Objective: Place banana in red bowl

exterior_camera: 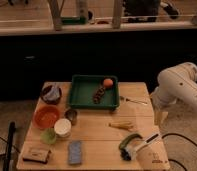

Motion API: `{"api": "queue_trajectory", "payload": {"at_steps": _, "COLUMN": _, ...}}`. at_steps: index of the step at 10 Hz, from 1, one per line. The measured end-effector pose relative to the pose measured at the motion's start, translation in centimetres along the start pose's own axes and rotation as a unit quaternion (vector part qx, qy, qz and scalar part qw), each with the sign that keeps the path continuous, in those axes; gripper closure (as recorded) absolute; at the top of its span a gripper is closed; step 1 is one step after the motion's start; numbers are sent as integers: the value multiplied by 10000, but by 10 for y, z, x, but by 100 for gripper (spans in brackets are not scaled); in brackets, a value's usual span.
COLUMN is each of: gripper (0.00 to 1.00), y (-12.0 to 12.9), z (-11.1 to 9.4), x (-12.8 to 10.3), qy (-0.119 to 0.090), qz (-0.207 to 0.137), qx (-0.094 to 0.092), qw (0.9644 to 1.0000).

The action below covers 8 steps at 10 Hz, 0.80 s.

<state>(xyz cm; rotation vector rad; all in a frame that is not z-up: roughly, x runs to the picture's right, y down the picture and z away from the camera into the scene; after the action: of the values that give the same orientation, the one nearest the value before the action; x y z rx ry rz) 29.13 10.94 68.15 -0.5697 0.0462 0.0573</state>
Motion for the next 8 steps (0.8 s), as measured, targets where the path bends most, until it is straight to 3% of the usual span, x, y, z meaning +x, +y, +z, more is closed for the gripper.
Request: {"api": "queue_trajectory", "payload": {"at_steps": 8, "gripper": 20, "y": 0, "z": 0, "x": 0, "qy": 0, "qz": 0, "qx": 0, "qw": 10000}}
